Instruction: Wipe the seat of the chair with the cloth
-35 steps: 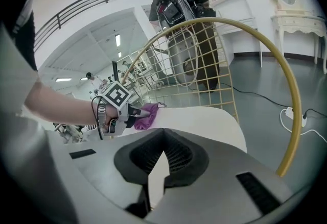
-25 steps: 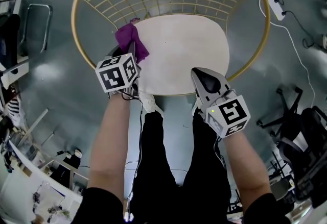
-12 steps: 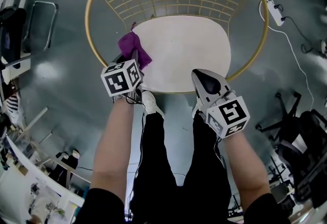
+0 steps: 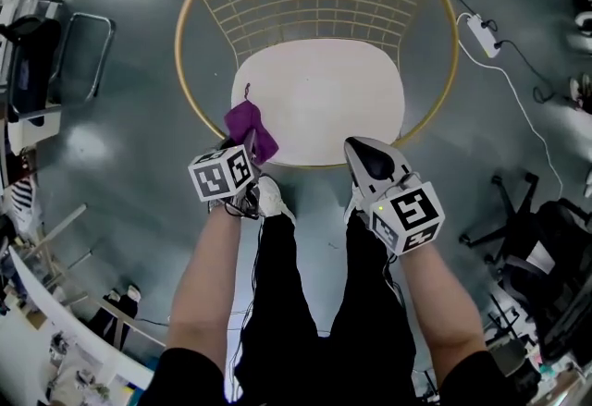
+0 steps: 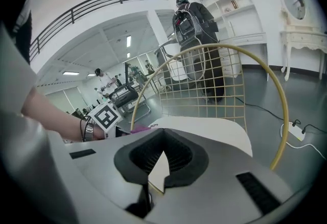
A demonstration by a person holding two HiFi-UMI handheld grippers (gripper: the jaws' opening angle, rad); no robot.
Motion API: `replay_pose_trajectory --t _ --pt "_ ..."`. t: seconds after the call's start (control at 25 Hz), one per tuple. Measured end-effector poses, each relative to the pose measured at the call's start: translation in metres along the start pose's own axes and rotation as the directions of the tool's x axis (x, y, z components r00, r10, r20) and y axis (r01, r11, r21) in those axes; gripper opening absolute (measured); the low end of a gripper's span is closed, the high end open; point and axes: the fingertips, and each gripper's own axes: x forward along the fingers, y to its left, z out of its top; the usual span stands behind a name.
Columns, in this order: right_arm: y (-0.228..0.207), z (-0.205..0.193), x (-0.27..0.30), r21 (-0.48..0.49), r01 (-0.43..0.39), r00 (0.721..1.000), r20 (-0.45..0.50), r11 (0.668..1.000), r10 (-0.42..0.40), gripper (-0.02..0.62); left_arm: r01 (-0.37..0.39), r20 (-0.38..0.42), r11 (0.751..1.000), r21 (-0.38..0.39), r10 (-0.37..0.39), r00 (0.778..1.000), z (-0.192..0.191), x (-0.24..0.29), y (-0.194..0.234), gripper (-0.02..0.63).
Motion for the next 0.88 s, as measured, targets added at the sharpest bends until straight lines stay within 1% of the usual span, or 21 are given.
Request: replay_pose_trajectory --t 0.08,0.2,0.28,0.4,0.56,0.72,0.8,0.88 --pt "-0.001 0.003 -0.014 -0.005 0.004 1.000 0.010 1.000 -0.004 0.012 0.052 0.028 0.998 0.027 -0.053 0.998 -0.009 -0.014 -0.018 0.061" --pt "0.010 0.010 -0.032 -0.025 0.009 1.000 0.017 1.000 -0.009 0.012 0.119 0.079 0.985 0.126 -0.129 0.988 -0.014 -0.051 -0.043 0.061" --pt "0.021 0.018 -0.044 -0.041 0.013 1.000 0.024 0.999 -0.012 0.012 0.166 0.117 0.964 0.206 -0.193 0.974 -0.011 -0.083 -0.064 0.061" --pt "0.039 0.037 -0.068 -0.062 0.018 0.999 0.045 0.998 -0.015 0.012 0.210 0.170 0.916 0.341 -0.280 0.945 0.001 -0.136 -0.102 0.061" --pt "0.067 0.071 -0.104 -0.081 0.014 0.996 0.085 0.997 -0.007 0.012 0.208 0.229 0.856 0.473 -0.348 0.909 0.021 -0.213 -0.149 0.062" --pt "0.097 0.110 -0.145 -0.105 0.012 0.989 0.148 0.994 0.003 0.012 0.180 0.290 0.804 0.566 -0.399 0.870 0.039 -0.289 -0.191 0.061" --pt "0.111 0.127 -0.167 -0.118 0.017 0.983 0.184 0.993 0.006 0.012 0.173 0.319 0.787 0.593 -0.427 0.846 0.045 -0.322 -0.209 0.061" --pt "0.124 0.142 -0.188 -0.129 0.021 0.975 0.221 0.991 0.008 0.012 0.169 0.348 0.777 0.607 -0.451 0.822 0.049 -0.353 -0.224 0.061"
